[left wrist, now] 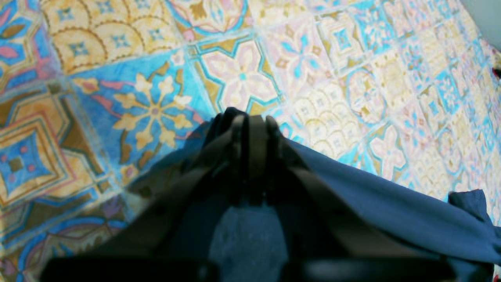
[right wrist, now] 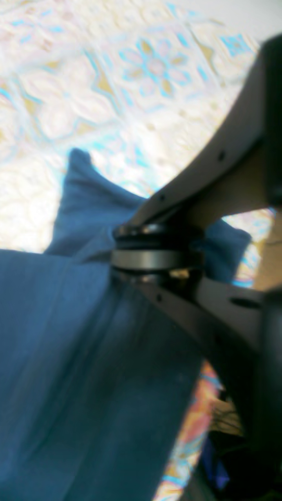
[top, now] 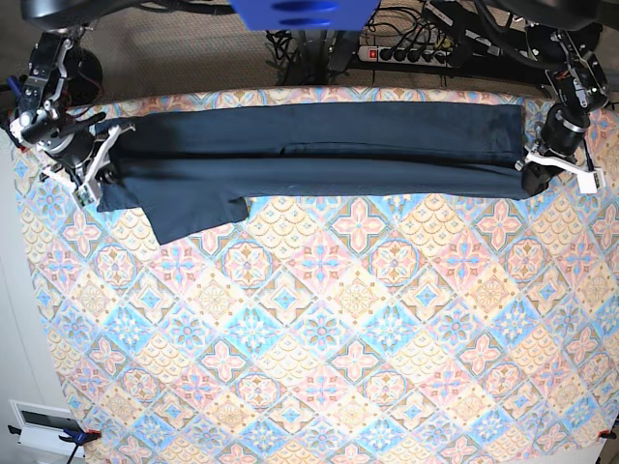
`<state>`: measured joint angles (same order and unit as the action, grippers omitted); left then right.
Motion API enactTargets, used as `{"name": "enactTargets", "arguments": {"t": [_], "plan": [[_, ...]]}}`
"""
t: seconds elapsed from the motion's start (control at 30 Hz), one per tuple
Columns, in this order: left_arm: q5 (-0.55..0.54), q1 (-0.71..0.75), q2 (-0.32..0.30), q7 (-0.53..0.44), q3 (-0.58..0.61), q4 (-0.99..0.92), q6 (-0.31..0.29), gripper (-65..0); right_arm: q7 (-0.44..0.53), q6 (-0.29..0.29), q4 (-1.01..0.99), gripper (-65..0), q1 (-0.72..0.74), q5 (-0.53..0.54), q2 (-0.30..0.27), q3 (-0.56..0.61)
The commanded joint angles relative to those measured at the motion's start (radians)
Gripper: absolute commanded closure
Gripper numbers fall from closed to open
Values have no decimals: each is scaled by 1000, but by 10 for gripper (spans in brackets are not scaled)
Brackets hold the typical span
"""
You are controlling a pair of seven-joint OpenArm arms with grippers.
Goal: Layout the t-shirt on the table in an organized manner, then fold the t-shirt properly
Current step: 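Regrasp the folded end with the right gripper and tuck the loose sleeve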
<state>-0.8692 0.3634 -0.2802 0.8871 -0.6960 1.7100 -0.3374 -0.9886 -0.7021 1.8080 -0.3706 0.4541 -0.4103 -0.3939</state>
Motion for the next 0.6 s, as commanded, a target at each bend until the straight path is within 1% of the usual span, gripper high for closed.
{"name": "enactTargets", "arguments": {"t": [0.0,0.03,0.1,0.13,0.2,0.27,0.4,0.43,0.5,0.57], "plan": [[8,6,-17,-21,-7,14,-1,0,10,4,17,-13,-6,5,-22,-9],[18,7,-17,-19,-3,14,-1,0,10,4,19,-20,-14,5,-23,-9],[41,9,-20,33,-4,14,-1,-9,10,4,19,-45,-20,2,-23,-10],[48,9,-21,71,-7,14,-1,-41,10,4,17,-60,-21,-15,-23,-10],[52,7,-23,114,-9,14,-1,-116,10,4,20,-92,-32,-70,-23,-12],[51,9,-23,123,-9,14,-1,-177,10,4,23,-122,-37,-102,-22,-15],[44,44,-24,125,-18,17,-1,-272,14,4,88,-169,-37,-107,-20,-18],[44,49,-21,125,-38,18,-1,-285,15,4,106,-174,-37,-108,-20,-18],[43,47,-14,125,-95,18,-1,-288,17,4,132,-173,-37,-108,-19,-20],[29,42,14,125,-170,15,-1,-288,17,4,151,-173,-40,-108,-19,-35]]}}
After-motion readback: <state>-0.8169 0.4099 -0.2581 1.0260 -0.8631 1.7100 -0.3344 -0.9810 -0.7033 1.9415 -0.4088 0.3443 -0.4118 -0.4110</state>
